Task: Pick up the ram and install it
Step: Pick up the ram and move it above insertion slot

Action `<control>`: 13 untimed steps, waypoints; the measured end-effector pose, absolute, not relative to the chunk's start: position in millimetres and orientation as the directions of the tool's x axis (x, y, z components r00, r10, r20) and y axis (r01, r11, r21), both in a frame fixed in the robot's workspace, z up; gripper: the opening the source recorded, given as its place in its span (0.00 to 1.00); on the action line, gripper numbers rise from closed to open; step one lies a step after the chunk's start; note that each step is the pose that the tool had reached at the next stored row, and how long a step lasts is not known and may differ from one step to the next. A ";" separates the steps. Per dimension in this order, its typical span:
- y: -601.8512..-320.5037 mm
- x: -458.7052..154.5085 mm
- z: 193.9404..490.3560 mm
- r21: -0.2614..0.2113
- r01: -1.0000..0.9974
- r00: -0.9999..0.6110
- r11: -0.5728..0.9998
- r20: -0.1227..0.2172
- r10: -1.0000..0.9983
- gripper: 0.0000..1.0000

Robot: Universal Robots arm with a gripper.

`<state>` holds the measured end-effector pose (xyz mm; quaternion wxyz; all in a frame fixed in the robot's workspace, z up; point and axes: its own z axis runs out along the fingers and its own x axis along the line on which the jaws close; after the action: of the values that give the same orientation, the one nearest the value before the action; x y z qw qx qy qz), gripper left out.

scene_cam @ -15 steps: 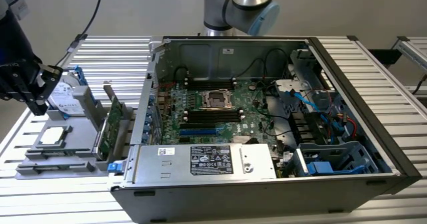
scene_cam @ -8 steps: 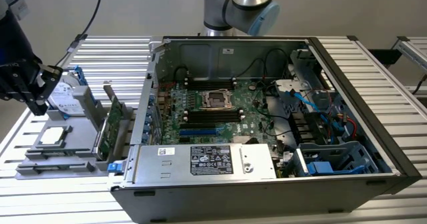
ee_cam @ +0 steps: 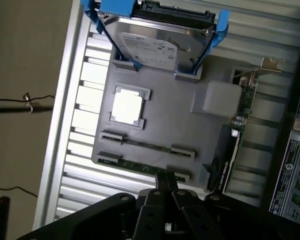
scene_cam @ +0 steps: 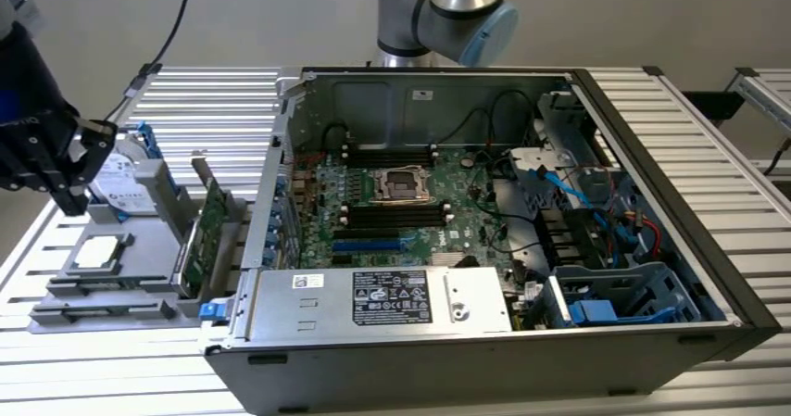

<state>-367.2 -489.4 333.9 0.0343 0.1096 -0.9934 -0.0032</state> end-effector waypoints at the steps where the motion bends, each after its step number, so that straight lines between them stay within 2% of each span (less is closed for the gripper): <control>1: -489.3 -367.2 333.5 0.014 -0.236 -0.969 0.972 0.067 -0.236 0.11; 13: -489.4 -367.2 328.4 0.014 -0.440 -0.896 0.898 0.066 -0.440 0.11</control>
<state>-367.2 -489.4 328.4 0.0339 0.2261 -0.9735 0.0009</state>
